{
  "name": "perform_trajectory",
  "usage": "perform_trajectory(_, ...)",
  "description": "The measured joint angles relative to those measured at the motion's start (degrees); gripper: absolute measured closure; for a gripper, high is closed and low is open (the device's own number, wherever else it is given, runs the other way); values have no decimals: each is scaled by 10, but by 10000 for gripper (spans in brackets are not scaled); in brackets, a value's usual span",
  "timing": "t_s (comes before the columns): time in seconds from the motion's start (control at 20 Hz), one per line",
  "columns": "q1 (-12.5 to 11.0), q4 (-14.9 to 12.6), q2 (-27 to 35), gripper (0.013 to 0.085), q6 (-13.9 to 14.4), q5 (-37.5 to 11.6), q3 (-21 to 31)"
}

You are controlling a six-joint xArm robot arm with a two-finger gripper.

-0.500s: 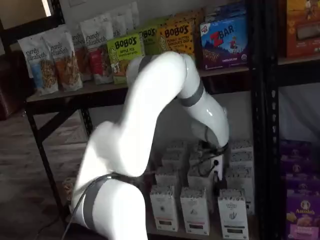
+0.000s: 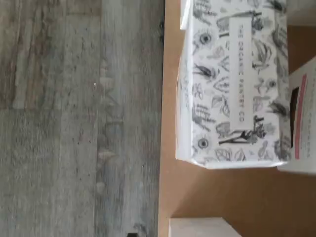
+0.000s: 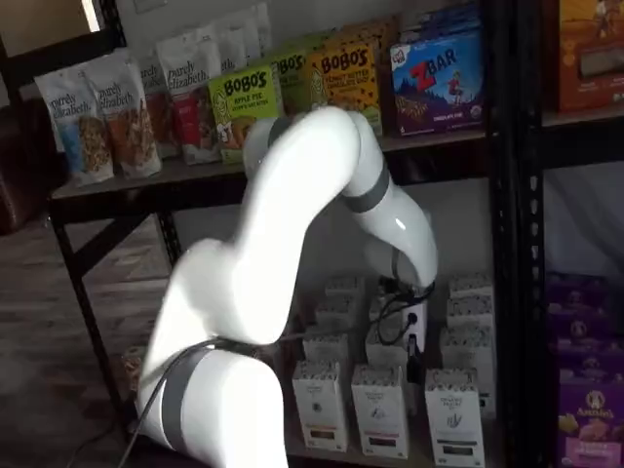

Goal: Pick up the white box with a green strip in the middle, on the bottom shelf, the sixth box from the left

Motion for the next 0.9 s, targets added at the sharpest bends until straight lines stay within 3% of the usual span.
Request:
perform_trajectory(0.45,-8,-51,39,130,34,-21,-35)
perform_trajectory(0.9,-1,-124,95,130,103,16,-109)
